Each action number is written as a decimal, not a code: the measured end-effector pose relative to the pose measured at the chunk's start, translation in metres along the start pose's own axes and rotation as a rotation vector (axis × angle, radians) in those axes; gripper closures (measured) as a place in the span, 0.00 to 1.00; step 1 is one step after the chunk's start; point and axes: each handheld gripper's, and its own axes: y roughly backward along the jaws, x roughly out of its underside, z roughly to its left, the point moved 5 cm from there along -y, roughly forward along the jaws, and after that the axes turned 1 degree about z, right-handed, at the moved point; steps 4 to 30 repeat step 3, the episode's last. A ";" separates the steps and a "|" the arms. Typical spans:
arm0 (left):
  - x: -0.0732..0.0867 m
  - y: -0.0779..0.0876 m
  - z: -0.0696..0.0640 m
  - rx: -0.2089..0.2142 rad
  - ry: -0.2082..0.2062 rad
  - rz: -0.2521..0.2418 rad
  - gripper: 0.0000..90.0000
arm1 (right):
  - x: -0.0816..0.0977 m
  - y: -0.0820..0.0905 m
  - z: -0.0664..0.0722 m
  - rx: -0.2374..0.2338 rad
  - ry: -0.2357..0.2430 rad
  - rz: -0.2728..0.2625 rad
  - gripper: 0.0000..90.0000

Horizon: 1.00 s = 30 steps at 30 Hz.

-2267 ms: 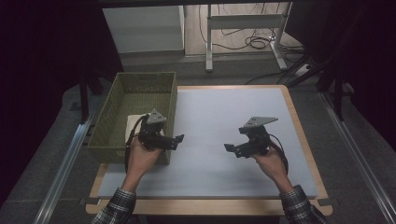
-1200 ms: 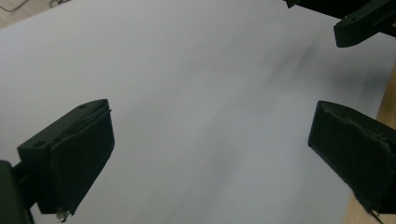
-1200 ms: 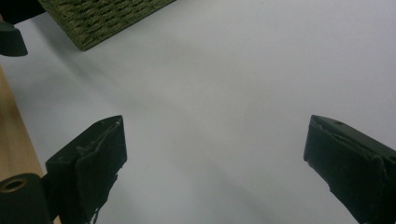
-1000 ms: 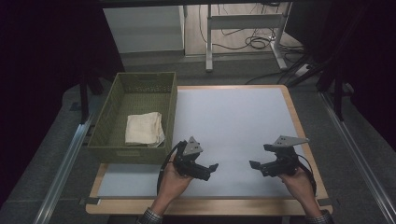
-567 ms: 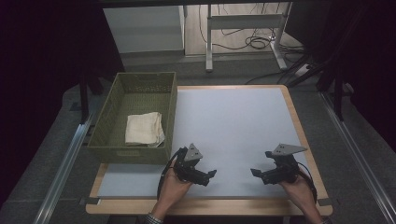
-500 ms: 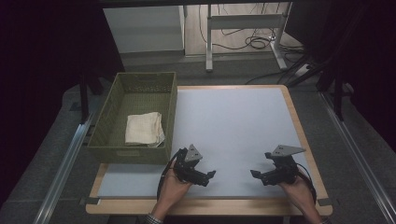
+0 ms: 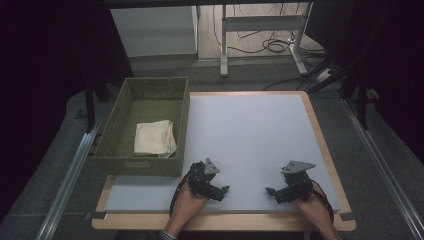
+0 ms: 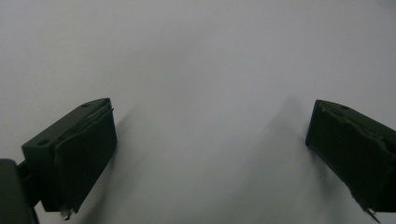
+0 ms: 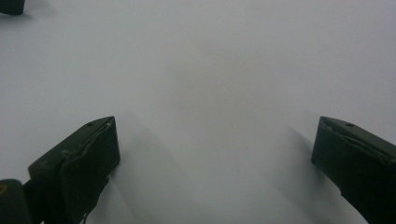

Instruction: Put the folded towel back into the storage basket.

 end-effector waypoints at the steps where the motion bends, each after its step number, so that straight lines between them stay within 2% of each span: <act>1: 0.000 0.000 0.000 0.000 0.000 0.000 0.02 | 0.000 0.000 0.000 -0.001 0.000 -0.001 0.01; 30: 0.000 0.000 0.000 -0.001 -0.001 -0.001 0.02 | 0.000 0.000 0.000 0.000 0.000 -0.001 0.01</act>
